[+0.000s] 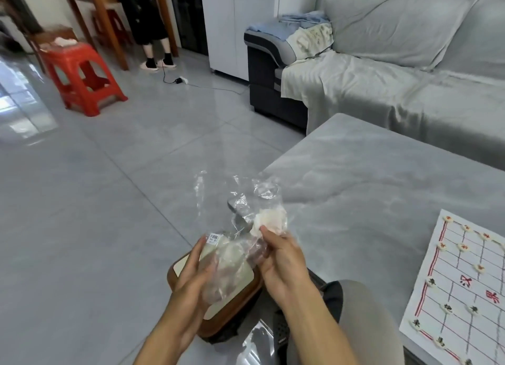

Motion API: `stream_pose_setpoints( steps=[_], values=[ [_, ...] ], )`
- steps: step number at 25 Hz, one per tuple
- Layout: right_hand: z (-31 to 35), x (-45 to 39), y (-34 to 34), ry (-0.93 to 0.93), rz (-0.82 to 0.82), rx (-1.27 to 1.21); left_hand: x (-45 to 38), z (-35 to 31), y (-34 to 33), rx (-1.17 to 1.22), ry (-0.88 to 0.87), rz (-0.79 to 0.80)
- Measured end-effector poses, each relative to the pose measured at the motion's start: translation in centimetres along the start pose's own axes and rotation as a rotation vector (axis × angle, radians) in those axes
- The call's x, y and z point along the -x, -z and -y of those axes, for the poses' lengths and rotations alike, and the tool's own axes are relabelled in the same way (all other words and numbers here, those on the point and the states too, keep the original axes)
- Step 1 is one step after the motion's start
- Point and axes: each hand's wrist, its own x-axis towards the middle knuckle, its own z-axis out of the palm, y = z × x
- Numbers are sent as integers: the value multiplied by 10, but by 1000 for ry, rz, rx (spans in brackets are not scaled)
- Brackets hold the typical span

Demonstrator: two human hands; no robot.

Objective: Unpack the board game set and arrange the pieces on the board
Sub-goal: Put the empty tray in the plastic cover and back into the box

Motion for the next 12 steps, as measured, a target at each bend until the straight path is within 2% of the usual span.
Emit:
stream_pose_setpoints(
  steps=[1, 3, 4, 6, 7, 8, 11, 12],
  values=[
    [-15, 1, 3, 6, -36, 147, 5, 4, 2, 116, -1, 55],
    [-39, 2, 11, 173, -107, 609, 6, 9, 5, 123, -51, 105],
    [-48, 0, 17, 322, -93, 859, 5, 12, 4, 63, -61, 129],
    [-62, -6, 23, 522, 56, 1247, 0, 19, 4, -39, -53, 154],
    [-65, -7, 23, 509, 140, 1283, -3, 21, 5, -53, -52, 117],
    [-65, -7, 22, 412, 194, 1221, -6, 22, 6, -64, -63, 39],
    [-63, -8, 18, 74, 216, 998, -18, 27, 13, -116, -43, -322],
    [-63, -8, 20, 48, 255, 1049, -22, 30, 15, -141, 0, -394]
  ],
)
